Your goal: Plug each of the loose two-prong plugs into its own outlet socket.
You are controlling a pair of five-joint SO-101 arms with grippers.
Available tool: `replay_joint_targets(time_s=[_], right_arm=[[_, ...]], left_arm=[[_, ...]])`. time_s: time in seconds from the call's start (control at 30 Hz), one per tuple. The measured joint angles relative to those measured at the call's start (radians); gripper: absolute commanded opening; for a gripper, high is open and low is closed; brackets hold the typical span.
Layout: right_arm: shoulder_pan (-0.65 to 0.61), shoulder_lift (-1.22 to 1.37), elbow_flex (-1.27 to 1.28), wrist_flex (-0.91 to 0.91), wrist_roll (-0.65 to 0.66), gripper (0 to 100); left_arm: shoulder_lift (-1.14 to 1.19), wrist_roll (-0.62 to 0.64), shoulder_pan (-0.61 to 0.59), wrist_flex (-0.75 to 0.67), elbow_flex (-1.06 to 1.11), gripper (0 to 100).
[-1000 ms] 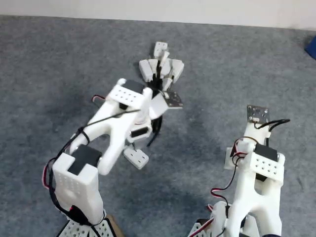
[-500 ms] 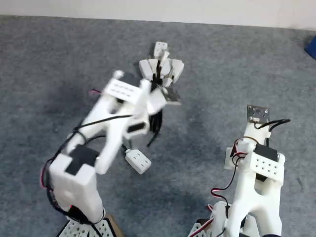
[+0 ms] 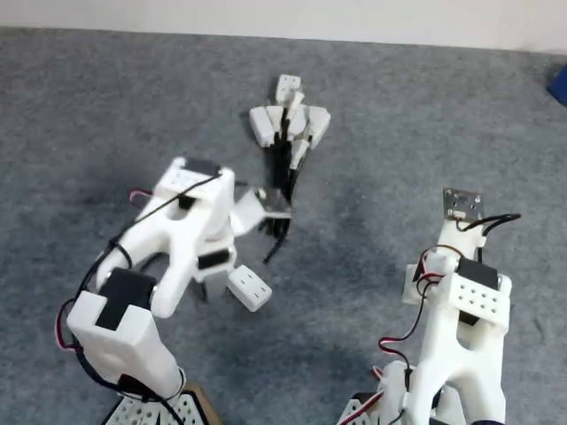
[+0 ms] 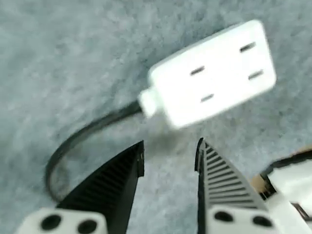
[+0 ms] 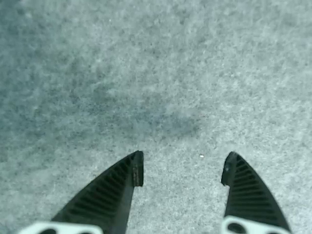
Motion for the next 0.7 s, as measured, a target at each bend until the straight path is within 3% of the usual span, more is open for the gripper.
replay_joint_targets(time_s=[0.2, 0.53, 0.7], right_arm=[[0.000, 0.000, 0.000, 0.000, 0.000, 26.3], [0.000, 0.000, 0.000, 0.000, 0.000, 26.3], [0.000, 0.000, 0.000, 0.000, 0.000, 26.3]], left_arm=[[-0.002, 0.058, 0.130, -0.115, 0.074, 19], [-0.002, 0.206, 0.431, -0.138, 0.074, 19], [-0.002, 0.278, 0.514, -0.153, 0.038, 19]])
